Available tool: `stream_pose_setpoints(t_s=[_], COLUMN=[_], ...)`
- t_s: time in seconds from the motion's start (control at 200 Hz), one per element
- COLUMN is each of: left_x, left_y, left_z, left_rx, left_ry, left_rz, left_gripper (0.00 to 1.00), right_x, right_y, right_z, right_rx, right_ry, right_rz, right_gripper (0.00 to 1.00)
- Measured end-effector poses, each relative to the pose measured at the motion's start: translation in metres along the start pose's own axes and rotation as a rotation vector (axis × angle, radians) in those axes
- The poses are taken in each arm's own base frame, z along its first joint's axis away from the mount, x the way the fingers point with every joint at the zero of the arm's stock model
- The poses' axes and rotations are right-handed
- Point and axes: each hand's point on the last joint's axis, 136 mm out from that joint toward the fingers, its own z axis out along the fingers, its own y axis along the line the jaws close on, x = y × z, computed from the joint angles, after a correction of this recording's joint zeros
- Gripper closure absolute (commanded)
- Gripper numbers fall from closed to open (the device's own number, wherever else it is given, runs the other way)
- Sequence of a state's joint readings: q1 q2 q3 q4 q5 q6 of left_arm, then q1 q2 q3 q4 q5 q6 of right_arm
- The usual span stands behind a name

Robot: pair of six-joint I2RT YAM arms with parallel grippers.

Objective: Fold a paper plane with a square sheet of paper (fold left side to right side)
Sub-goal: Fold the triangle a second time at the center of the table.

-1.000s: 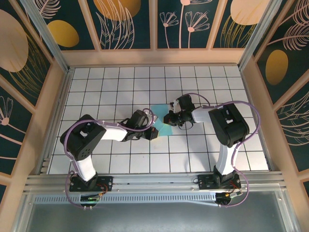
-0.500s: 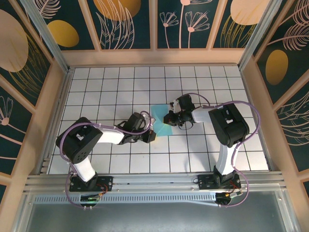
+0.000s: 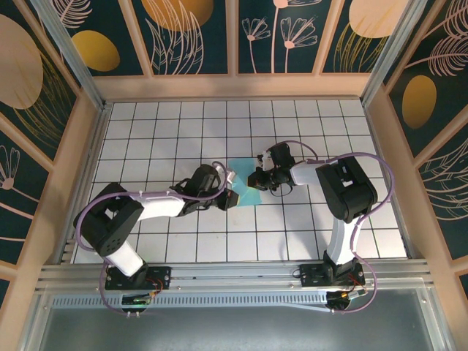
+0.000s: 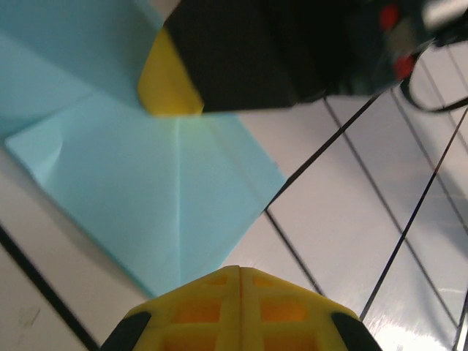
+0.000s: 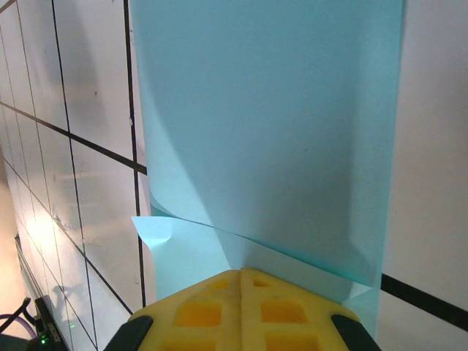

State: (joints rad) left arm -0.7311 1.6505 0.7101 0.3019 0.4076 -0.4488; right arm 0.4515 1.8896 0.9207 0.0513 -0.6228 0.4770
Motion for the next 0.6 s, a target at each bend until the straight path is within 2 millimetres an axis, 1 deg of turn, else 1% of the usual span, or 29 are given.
stream_pose_setpoints(t_s=[0.075,0.14,0.255,0.37,0.515,0.601], left_x=[-0.011,-0.017,-0.015,-0.013,-0.018,-0.014], left_y=[-0.003,0.000,0.009,0.015,0.018,0.020], left_z=[0.006,0.016,0.034,0.046,0.053,0.055], left_rx=[0.006,0.003,-0.011,-0.024,-0.029,-0.034], left_ry=[-0.011,-0.005,0.023,0.050,0.051,0.062], left_rz=[0.005,0.003,-0.010,-0.017,-0.012,-0.014], left_gripper=[1.00,1.00,1.00,1.00,1.00,1.00], right_x=[0.000,0.000,0.000,0.000,0.000,0.000], right_y=[0.000,0.000,0.000,0.000,0.000,0.000], right_z=[0.000,0.000,0.000,0.000,0.000,0.000], right_rx=[0.000,0.000,0.000,0.000,0.000,0.000], right_ry=[0.000,0.000,0.000,0.000,0.001,0.001], right_rz=[0.000,0.000,0.000,0.000,0.000,0.000], right_gripper=[1.00,1.00,1.00,1.00,1.00,1.00])
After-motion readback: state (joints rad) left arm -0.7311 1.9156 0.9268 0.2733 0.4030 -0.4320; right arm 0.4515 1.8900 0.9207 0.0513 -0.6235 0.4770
